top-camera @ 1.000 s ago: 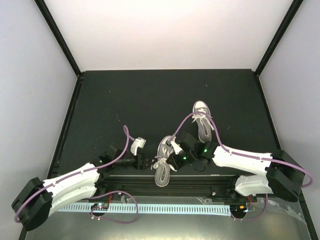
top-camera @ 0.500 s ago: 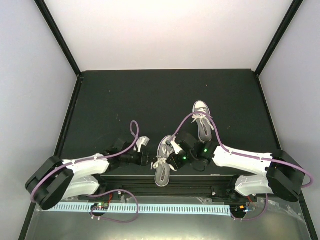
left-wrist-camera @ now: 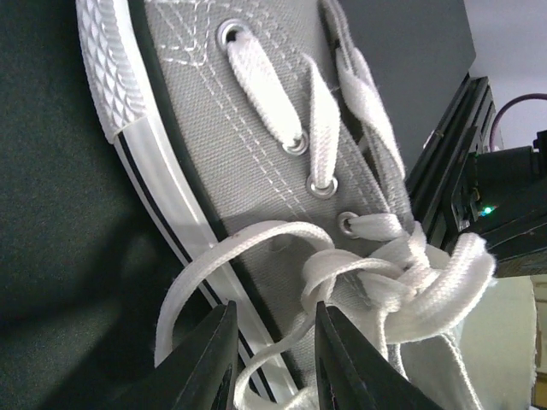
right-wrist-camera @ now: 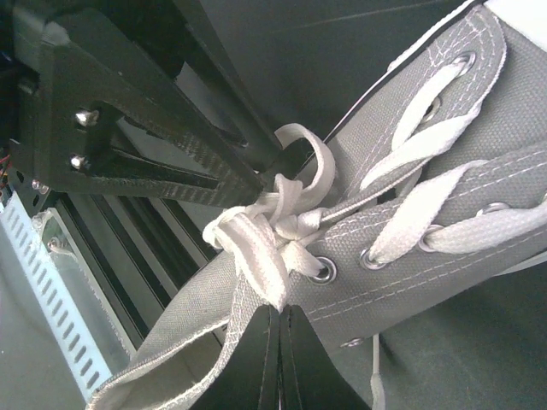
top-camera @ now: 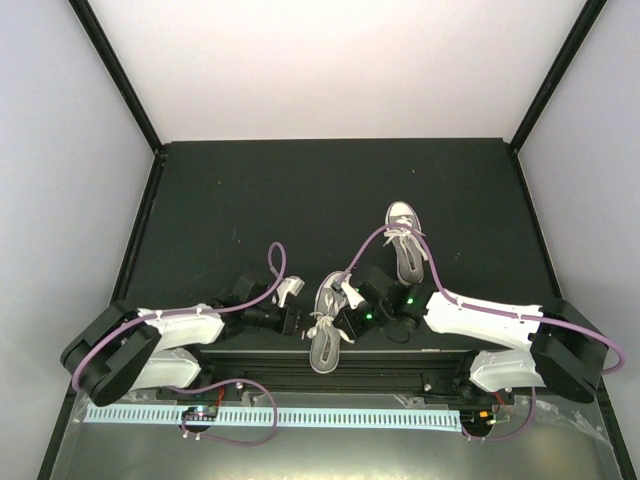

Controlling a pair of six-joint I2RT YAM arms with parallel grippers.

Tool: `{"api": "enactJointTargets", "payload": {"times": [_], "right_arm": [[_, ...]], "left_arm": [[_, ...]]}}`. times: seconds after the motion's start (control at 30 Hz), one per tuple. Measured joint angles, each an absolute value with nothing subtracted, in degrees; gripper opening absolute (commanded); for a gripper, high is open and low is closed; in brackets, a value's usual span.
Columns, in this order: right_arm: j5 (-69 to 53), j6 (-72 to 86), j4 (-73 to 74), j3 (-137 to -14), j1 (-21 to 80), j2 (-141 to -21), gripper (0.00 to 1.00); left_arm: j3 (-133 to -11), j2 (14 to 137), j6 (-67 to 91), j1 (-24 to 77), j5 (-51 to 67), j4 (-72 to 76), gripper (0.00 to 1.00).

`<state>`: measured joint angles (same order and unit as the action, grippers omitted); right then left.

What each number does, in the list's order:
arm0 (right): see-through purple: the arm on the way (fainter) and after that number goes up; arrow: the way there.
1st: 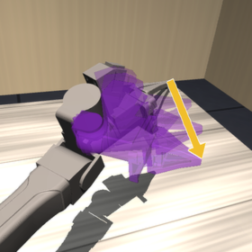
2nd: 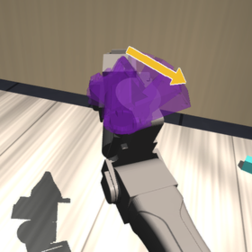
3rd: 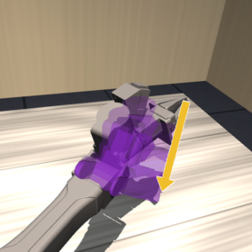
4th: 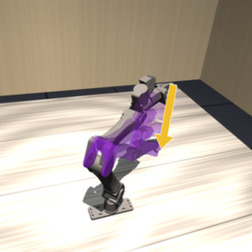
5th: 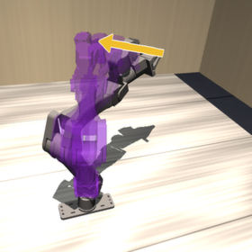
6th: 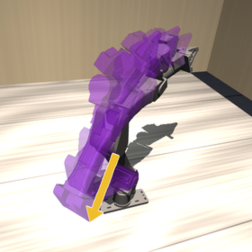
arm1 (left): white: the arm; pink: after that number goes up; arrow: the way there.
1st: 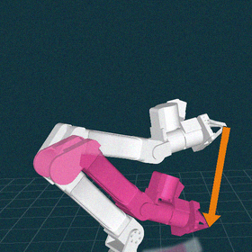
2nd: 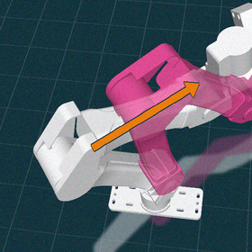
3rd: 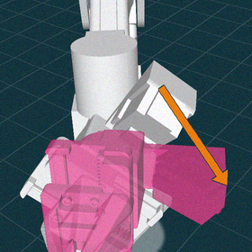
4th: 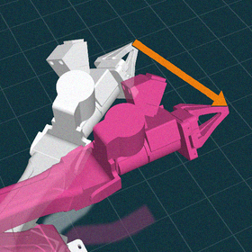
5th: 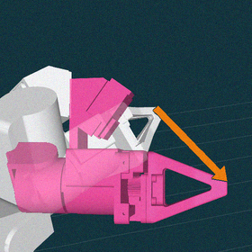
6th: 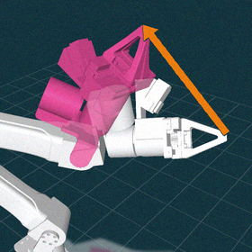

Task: Tie the shoes
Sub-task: Cross the shoelace with the shoelace.

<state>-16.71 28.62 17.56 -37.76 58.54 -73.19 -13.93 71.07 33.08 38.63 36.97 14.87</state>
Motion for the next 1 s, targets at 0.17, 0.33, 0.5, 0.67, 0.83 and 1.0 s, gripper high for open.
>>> {"api": "enactJointTargets", "payload": {"times": [0.17,0.33,0.5,0.67,0.83,1.0], "right_arm": [[-16.7,28.6,17.6,-37.8,58.5,-73.2,0.02],[-16.7,28.6,17.6,-37.8,58.5,-73.2,0.02],[-16.7,28.6,17.6,-37.8,58.5,-73.2,0.02],[-16.7,28.6,17.6,-37.8,58.5,-73.2,0.02],[-16.7,28.6,17.6,-37.8,58.5,-73.2,0.02],[-16.6,28.6,18.2,-37.9,58.5,-73.2,0.02]], "left_arm": [[-13.9,72.8,33.1,38.6,37.6,16.1,0.27],[-14.0,72.9,33.1,38.6,38.5,18.0,0.27],[-14.0,73.4,33.1,38.8,39.2,19.3,0.27],[-14.1,75.5,33.2,39.0,40.0,20.8,0.16],[-14.1,76.2,34.2,39.2,41.7,24.0,0.02],[-14.1,72.4,34.6,39.5,41.2,23.9,0.02]]}}
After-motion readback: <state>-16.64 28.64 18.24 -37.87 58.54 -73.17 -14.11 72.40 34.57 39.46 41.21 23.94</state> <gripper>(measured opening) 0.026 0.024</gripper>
